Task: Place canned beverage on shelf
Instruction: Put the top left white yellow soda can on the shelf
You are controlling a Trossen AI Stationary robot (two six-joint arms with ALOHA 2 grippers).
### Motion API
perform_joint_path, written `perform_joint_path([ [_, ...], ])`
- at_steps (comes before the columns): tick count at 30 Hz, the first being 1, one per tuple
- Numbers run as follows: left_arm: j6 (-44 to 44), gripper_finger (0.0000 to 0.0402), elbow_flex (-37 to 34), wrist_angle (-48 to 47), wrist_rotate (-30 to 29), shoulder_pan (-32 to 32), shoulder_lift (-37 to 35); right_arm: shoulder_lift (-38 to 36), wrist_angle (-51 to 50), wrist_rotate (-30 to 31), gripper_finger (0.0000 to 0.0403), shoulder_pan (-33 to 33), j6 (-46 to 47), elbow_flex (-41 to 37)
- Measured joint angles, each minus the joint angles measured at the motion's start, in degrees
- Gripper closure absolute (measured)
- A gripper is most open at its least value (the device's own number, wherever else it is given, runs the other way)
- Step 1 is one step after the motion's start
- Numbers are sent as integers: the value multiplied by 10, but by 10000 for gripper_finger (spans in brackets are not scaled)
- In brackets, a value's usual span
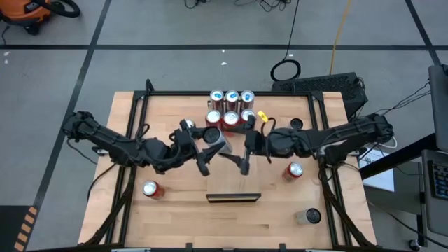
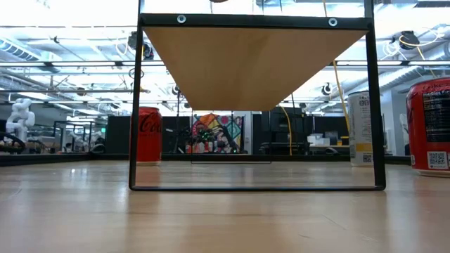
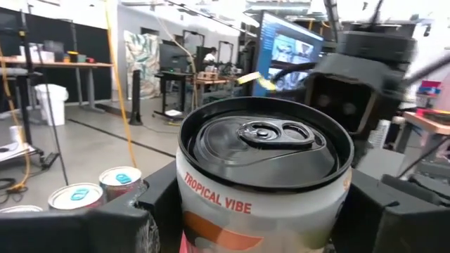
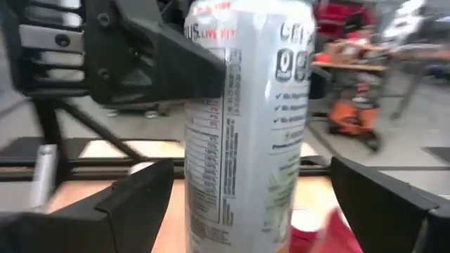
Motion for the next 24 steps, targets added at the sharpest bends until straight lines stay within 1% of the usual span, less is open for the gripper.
perform_joint_path([
  [3, 0, 148, 1, -8, 3, -1, 0, 1, 1, -58, 47, -12, 15, 1],
  [8, 0, 148, 1, -29, 3, 0, 0, 10, 3, -69, 49, -14, 14, 1],
  [11, 0, 148, 1, -32, 4, -1, 0, 15, 3, -96, 50, -18, 24, 1],
  [15, 0, 148, 1, -29, 24, 0, 0, 24, 0, -95, 50, -23, 27, 1],
  [21, 0, 148, 1, -32, 25, 0, 0, 29, 22, -94, 53, -24, 16, 1],
  [24, -1, 148, 1, -37, 25, 0, 0, 29, 21, -94, 74, -24, 15, 1],
])
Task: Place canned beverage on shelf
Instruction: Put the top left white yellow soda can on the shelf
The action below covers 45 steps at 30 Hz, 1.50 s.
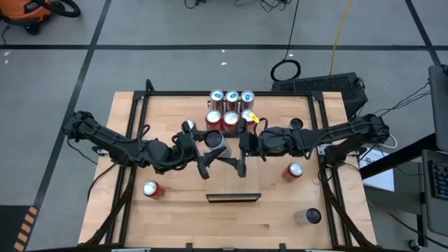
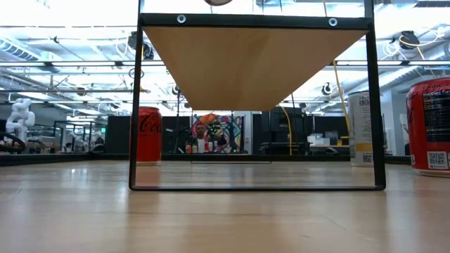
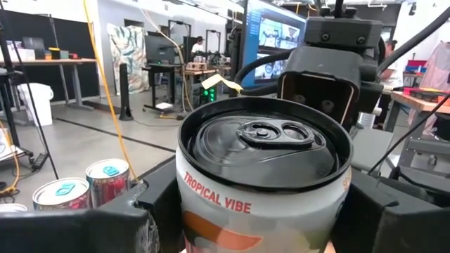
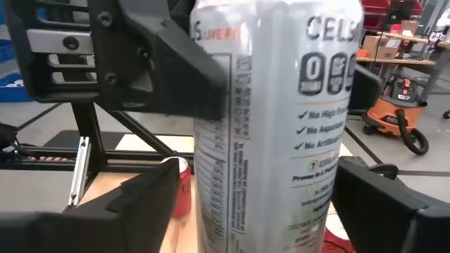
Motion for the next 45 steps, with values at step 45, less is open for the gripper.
perform_joint_path([
  [45, 50, 29, 0, -71, 4, -64, -62, -4, -16, -159, 184, 2, 29, -34],
])
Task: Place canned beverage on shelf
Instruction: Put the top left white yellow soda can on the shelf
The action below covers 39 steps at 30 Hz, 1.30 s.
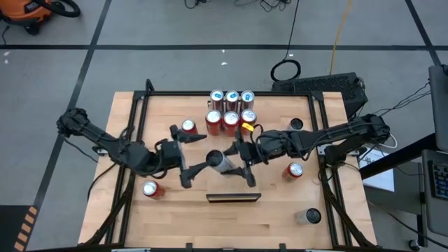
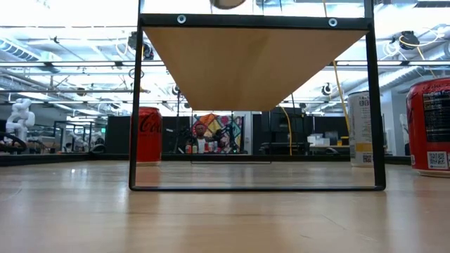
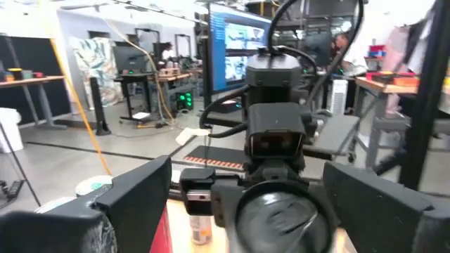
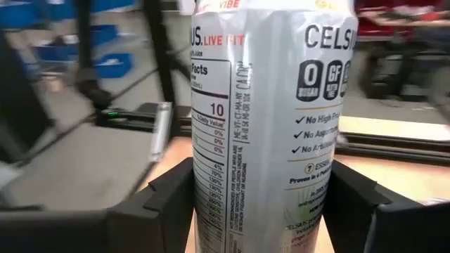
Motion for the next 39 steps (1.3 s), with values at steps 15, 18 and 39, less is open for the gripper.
perform_joint_path([
  [15, 0, 29, -27, -102, -6, -101, -58, 0, 392, 99, 184, 48, -20, -199],
  [18, -1, 29, -49, -92, -36, -101, -58, 0, 458, 113, 184, 49, -40, -228],
  [39, 46, 29, -64, -7, 107, 23, 6, 51, 471, 179, 183, 49, -91, -222],
])
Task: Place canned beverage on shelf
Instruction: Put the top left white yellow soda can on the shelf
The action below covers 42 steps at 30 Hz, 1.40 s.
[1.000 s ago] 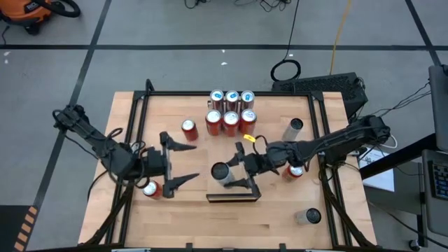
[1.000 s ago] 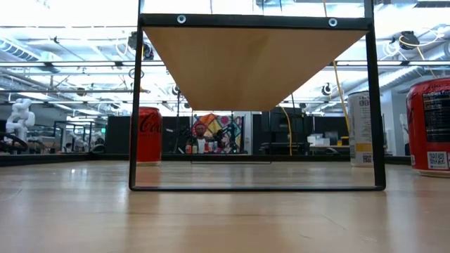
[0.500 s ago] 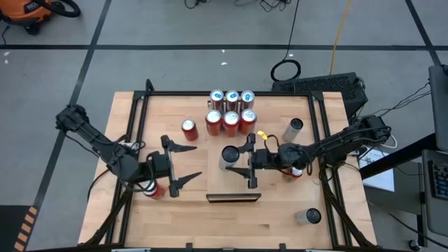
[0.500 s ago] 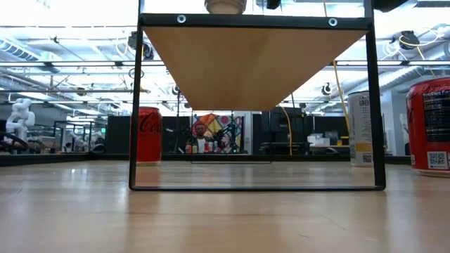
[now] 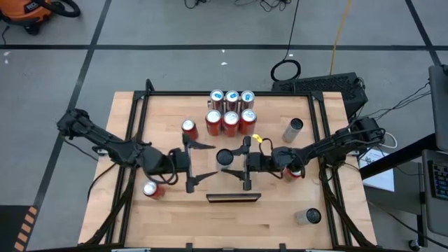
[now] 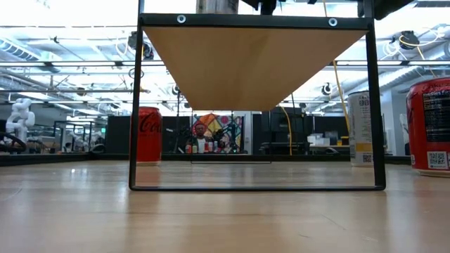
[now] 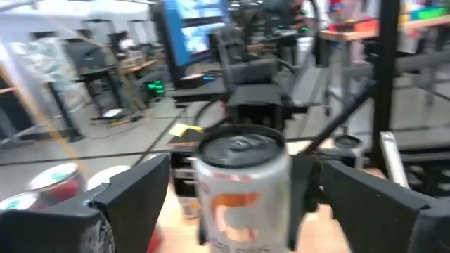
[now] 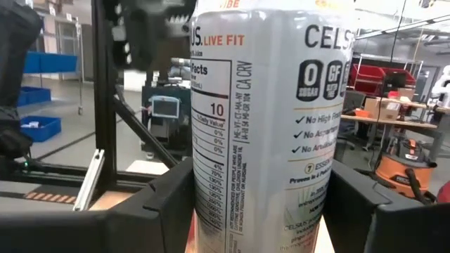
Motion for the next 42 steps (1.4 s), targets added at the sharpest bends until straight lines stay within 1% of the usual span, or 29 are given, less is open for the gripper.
perform_joint_path([
  [2, 1, 29, 0, 4, 33, 8, 6, 0, 1, 0, 183, 0, 0, 0],
  [3, 2, 29, 0, 6, 39, 12, 10, 0, 1, 0, 183, 0, 0, 0],
  [7, 15, 29, 0, 18, 45, 29, 25, 0, -1, -2, 183, 0, 4, 0],
  [10, 11, 29, 0, 30, 64, 41, 35, 0, -2, -1, 183, 0, 4, 1],
  [13, 11, 34, 0, 39, 65, 46, 43, 0, -2, 0, 183, 0, 10, 1],
  [16, 11, 53, 0, 48, 65, 47, 48, 0, -3, 0, 183, 0, 10, 1],
  [23, 4, 122, 0, 45, 75, 47, 49, 0, -7, -1, 183, 0, 11, 1],
  [25, -2, 134, 0, 45, 78, 47, 49, 0, -6, -2, 183, 0, 12, 1],
  [28, -12, 141, 0, 40, 78, 47, 49, 0, -7, -2, 183, 0, 13, 1],
  [30, -16, 140, 1, 43, 76, 47, 52, 0, -7, -2, 183, 0, 14, 1],
  [32, -18, 130, 1, 42, 72, 46, 53, 0, -7, -2, 183, 0, 15, 1],
  [38, -21, 79, 1, 41, 71, 46, 53, 0, -8, 1, 183, -1, 14, 1],
  [42, -21, 72, 1, 38, 71, 49, 54, 0, -8, 2, 183, -1, 14, 1],
])
